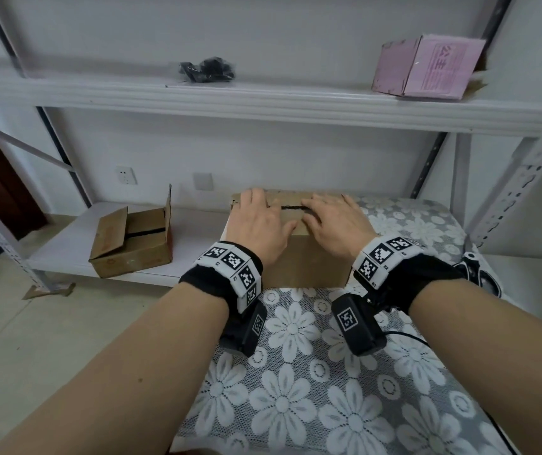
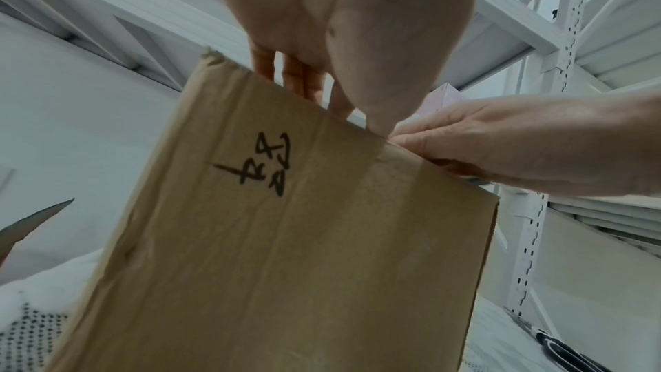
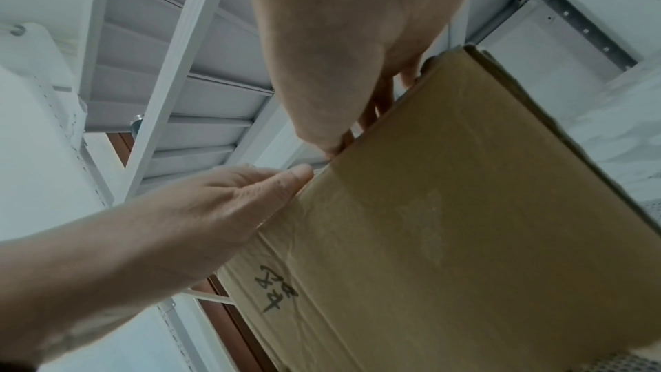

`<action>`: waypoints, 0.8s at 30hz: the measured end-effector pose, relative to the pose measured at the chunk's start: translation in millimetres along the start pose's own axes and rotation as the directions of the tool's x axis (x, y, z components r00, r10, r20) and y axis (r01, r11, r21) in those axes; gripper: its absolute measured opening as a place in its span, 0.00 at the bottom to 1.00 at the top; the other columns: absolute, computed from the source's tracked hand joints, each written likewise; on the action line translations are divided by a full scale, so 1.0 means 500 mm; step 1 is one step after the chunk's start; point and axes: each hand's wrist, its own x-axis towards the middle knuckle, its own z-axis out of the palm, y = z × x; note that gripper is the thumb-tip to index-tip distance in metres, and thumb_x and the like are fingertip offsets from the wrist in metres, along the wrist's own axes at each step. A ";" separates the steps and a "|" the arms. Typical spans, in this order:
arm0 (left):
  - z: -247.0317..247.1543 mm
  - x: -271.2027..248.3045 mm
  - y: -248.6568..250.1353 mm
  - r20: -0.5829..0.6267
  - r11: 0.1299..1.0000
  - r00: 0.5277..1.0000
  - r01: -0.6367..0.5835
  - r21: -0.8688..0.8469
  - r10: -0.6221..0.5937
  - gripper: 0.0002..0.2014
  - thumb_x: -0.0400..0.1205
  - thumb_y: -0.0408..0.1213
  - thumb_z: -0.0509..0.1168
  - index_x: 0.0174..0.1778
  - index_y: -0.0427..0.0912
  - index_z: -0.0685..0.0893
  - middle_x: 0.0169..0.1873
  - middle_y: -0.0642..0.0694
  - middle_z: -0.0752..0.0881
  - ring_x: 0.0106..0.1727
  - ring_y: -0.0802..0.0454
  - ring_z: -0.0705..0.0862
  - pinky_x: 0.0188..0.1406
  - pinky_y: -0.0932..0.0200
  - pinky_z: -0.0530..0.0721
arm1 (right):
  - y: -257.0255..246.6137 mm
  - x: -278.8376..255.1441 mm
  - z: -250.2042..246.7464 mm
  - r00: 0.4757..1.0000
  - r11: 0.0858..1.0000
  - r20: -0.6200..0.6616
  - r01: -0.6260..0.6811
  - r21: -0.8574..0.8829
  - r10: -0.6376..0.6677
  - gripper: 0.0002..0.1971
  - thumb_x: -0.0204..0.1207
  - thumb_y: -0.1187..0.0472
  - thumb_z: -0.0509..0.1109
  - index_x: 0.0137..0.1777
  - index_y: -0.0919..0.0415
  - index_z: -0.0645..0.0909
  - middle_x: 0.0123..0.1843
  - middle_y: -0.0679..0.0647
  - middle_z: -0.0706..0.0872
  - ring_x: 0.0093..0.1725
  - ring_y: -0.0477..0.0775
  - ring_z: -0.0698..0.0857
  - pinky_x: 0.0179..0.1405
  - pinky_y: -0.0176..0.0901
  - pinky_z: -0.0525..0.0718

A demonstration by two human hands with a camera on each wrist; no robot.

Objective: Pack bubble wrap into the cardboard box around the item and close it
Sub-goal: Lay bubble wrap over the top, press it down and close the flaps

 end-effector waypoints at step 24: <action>0.021 0.024 -0.021 0.092 0.994 0.990 -0.101 -0.031 0.103 0.40 0.75 0.72 0.52 0.71 0.42 0.75 0.70 0.45 0.79 0.68 0.47 0.79 0.63 0.51 0.78 | -0.003 0.007 0.021 0.990 0.992 -0.123 -0.057 0.111 0.070 0.17 0.86 0.54 0.56 0.65 0.56 0.83 0.69 0.57 0.81 0.69 0.60 0.78 0.66 0.53 0.77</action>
